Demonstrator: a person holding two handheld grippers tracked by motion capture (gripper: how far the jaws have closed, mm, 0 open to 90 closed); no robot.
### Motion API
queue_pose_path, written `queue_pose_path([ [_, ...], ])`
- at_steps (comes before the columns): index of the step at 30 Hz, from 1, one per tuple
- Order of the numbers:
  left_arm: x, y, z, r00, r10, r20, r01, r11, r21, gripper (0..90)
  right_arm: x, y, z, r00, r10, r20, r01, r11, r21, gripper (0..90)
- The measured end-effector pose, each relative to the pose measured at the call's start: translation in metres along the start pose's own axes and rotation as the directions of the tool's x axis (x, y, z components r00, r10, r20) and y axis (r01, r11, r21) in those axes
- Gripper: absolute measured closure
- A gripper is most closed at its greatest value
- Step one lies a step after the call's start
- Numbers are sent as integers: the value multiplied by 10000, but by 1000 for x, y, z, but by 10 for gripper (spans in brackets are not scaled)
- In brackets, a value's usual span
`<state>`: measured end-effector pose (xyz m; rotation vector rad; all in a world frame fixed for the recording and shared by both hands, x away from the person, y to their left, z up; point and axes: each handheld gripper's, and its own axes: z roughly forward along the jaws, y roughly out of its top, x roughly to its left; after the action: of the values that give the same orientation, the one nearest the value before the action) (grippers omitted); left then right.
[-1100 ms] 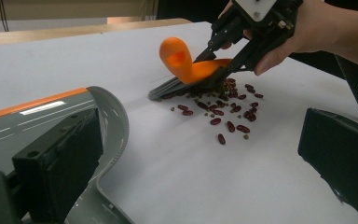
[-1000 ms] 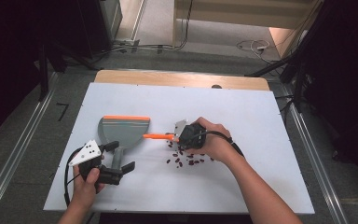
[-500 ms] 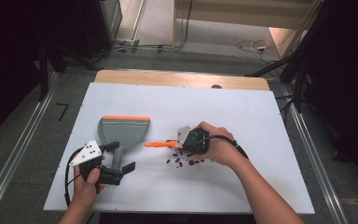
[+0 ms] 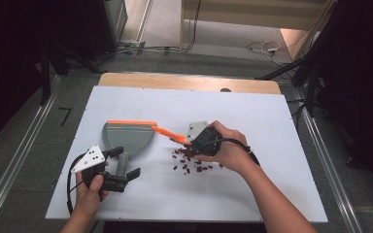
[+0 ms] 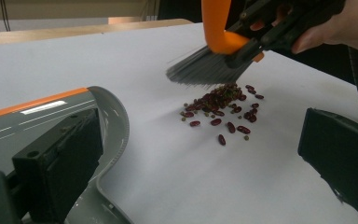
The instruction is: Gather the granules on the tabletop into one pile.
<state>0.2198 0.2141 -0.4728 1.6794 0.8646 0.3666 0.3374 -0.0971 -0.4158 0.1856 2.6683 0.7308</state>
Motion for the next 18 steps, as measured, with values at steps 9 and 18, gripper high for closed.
queue_pose_path([
  [9, 0, 0, -1, 10000, 4, 25, -4, 10000, -76, 5, 14, 16, -3, 9581, 2524, -1353, -2497, 9676, 369, 685],
  [18, 1, 0, -1, 10000, 31, -18, -31, 10000, -27, 5, 22, 22, 11, 8511, 3951, -3457, -3829, 9177, 1064, 684],
])
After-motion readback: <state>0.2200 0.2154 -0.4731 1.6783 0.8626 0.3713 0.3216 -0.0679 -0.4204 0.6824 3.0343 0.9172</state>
